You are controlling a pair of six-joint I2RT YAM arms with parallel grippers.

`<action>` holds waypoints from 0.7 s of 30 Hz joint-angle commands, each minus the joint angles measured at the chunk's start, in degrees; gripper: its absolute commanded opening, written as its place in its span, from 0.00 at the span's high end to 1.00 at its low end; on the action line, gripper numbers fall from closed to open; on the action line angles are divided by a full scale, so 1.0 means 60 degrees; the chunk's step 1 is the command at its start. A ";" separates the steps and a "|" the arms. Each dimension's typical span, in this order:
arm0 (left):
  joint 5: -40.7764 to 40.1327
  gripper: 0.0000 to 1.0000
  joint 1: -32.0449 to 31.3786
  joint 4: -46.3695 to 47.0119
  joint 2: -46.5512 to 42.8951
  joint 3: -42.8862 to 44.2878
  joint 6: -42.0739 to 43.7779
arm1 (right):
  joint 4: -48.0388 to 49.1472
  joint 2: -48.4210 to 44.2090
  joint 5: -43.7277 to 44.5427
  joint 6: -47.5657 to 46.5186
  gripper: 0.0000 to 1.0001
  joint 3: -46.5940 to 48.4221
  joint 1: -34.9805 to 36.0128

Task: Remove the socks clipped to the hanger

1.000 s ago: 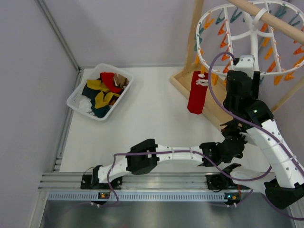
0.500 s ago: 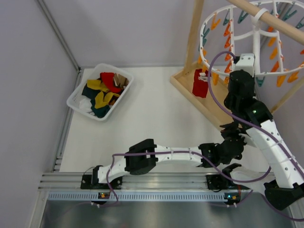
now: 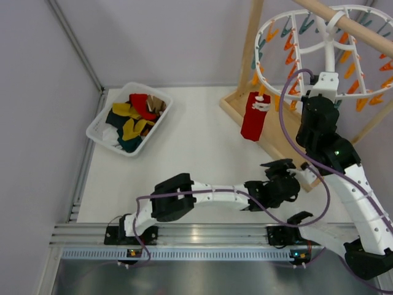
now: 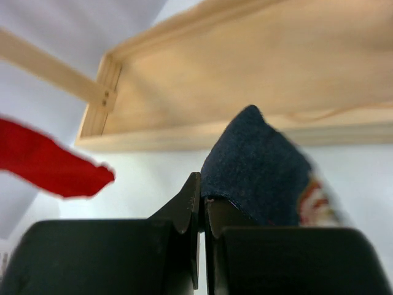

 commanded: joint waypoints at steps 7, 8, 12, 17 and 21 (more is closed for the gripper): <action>0.0078 1.00 0.2838 -0.2460 -0.4543 -0.3194 -0.4741 | -0.0901 -0.0379 -0.1488 0.1620 0.27 0.0196 -0.0141; 0.0210 1.00 0.3319 -0.2519 -0.4821 -0.3432 -0.4960 | -0.0989 -0.0554 -0.1736 0.1651 0.25 0.0167 -0.0126; 0.1030 1.00 0.4783 -0.2855 -0.5819 -0.4371 -0.5693 | -0.1794 -0.0994 -0.2075 0.1899 0.05 0.0225 -0.0126; 0.1850 1.00 0.6951 -0.3471 -0.6786 -0.4796 -0.6163 | -0.1973 -0.2003 -0.2163 0.1929 0.01 -0.0038 -0.0112; 0.2159 1.00 0.8375 -0.4291 -0.6802 -0.4139 -0.6602 | -0.1928 -0.2547 -0.2324 0.1900 0.01 -0.0185 -0.0126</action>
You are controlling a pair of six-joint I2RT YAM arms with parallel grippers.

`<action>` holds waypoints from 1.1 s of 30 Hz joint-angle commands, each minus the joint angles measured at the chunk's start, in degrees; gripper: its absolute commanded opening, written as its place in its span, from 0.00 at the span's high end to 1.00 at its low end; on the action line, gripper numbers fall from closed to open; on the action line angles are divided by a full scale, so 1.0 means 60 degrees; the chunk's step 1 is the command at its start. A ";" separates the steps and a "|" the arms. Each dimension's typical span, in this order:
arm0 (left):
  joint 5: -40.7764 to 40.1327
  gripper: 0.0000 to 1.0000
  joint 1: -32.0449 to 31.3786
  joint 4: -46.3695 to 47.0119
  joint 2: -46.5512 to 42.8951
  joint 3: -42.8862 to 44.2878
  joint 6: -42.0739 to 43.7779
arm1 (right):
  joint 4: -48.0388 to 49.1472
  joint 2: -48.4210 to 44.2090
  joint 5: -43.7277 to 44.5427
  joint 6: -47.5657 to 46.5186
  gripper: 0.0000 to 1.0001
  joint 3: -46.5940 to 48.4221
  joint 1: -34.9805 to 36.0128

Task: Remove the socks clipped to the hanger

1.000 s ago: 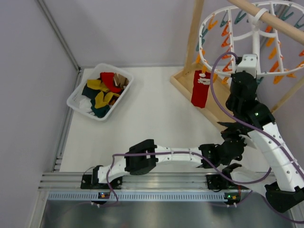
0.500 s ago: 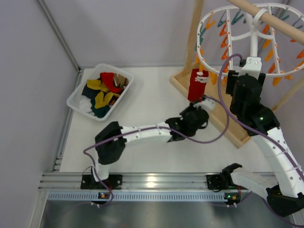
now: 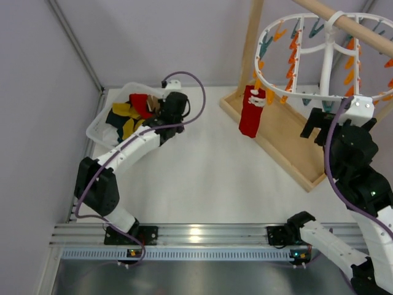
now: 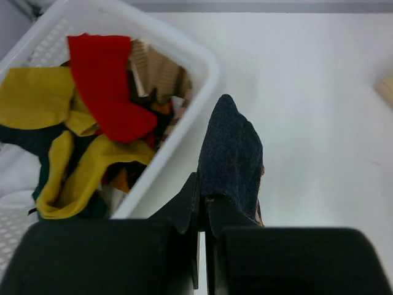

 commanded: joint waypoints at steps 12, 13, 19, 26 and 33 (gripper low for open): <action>0.1761 0.93 0.4180 -0.1056 0.1098 0.2052 -0.1921 | 0.0582 -0.0718 -0.0724 0.0012 0.01 -0.0475 -0.0057; 0.1936 0.81 0.4457 -0.1085 0.1231 0.2169 -0.2009 | 0.0596 -0.0718 -0.0855 0.0027 0.01 -0.0490 -0.0071; 0.3693 0.02 0.4899 -0.1071 0.1833 0.2112 -0.2258 | 0.0684 -0.0733 -0.1017 0.0056 0.00 -0.0621 -0.0057; 0.6138 0.02 0.4870 -0.1012 0.0151 0.1057 -0.2931 | 0.0684 -0.1098 -0.1485 0.0334 0.00 -0.0884 -0.0071; 0.6492 0.02 0.2869 -0.0910 -0.0819 0.0968 -0.2114 | 0.0480 -0.1699 -0.2349 0.0803 0.00 -0.1280 -0.0057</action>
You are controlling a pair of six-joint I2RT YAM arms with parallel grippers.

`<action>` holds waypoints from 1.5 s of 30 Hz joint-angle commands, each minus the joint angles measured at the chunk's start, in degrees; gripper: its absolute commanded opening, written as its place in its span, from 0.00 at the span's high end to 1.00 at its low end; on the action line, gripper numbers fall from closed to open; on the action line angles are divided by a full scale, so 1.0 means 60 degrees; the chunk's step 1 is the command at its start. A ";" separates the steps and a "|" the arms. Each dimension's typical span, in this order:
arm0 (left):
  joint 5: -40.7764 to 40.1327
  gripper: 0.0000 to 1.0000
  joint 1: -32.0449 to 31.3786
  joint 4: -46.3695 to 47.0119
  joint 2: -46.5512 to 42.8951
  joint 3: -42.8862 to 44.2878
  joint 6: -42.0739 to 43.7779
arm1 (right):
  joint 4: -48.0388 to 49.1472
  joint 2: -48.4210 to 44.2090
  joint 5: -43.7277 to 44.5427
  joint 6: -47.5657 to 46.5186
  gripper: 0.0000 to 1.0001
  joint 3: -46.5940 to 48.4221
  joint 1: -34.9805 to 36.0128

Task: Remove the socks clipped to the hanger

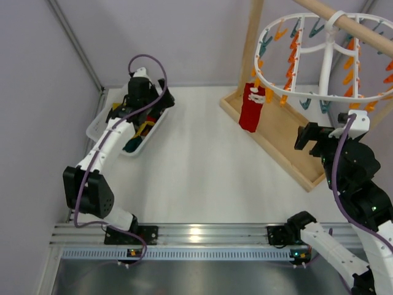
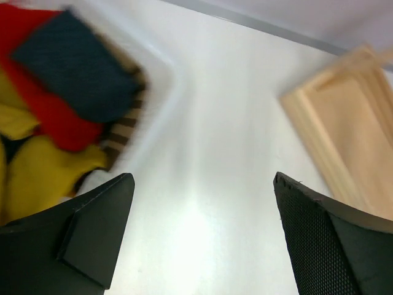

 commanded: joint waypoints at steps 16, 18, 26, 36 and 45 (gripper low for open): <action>0.9372 0.02 -0.3158 0.7268 0.3102 0.0572 0.2444 | 0.0027 -0.1711 -0.3573 0.0213 0.00 -0.0968 -0.0071; 0.9620 0.02 -0.3202 0.7370 0.3441 0.1157 0.2576 | -0.0061 -0.1696 -0.4158 0.0154 0.01 -0.0939 -0.0071; 1.0618 0.02 -0.3539 0.7371 0.5388 0.3458 0.2445 | -0.0149 -0.1579 -0.4644 -0.0066 0.01 -0.0720 -0.0057; 1.0853 0.13 -0.3920 0.7371 0.7163 0.5643 0.1522 | 0.0173 -0.1799 -0.5275 -0.0095 0.01 -0.0939 -0.0071; 0.9023 1.00 -0.4652 0.8626 0.5671 0.2909 0.1467 | 0.0597 -0.1813 -0.5464 0.0183 0.01 -0.1042 -0.0057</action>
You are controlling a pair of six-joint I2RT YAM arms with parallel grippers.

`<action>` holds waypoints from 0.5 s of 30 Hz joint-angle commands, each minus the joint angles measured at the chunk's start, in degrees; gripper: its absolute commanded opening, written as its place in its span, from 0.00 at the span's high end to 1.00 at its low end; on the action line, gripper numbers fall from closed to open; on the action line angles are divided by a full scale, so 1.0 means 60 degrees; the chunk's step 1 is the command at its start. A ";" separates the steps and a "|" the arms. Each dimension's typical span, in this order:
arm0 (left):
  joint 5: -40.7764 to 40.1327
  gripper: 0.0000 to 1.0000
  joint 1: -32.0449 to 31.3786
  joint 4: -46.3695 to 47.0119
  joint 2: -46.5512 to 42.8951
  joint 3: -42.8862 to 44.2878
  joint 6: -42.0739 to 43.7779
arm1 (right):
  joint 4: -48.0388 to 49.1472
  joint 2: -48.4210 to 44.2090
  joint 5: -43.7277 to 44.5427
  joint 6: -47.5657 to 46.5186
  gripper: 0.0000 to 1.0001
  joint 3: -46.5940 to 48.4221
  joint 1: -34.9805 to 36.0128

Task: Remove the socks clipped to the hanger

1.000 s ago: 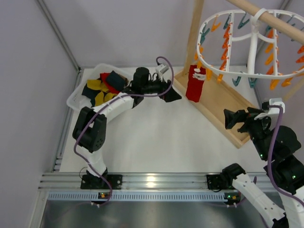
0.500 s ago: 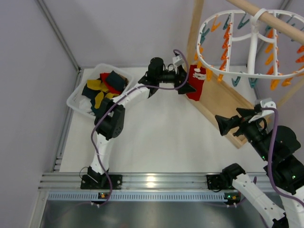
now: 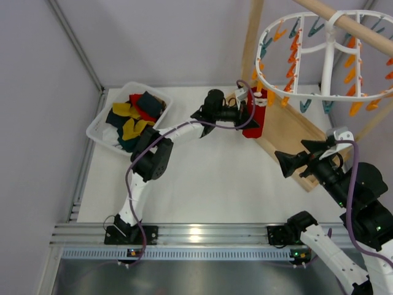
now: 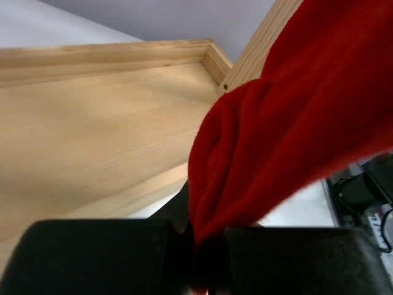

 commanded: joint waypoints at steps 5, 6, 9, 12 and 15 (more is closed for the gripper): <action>-0.2599 1.00 -0.0617 0.2355 -0.1995 -0.2078 -0.0900 | 0.0543 -0.0189 -0.0205 0.0315 0.00 0.0311 -0.0071; -0.3070 1.00 -0.0661 0.2340 -0.2287 -0.2427 -0.1060 | 0.0499 -0.0247 0.0028 0.0431 0.00 0.0384 -0.0057; -0.4535 1.00 -0.0925 0.2326 -0.2887 -0.2942 -0.1281 | 0.0397 -0.0219 0.0788 0.0680 0.01 0.0545 -0.0057; -0.6361 1.00 -0.1349 0.2340 -0.3546 -0.3776 -0.1223 | 0.0031 0.0116 0.1171 0.1047 0.01 0.1144 -0.0071; -0.8367 1.00 -0.2110 0.2311 -0.3929 -0.4422 -0.0449 | -0.0219 0.0483 0.1406 0.1470 0.00 0.1656 -0.0057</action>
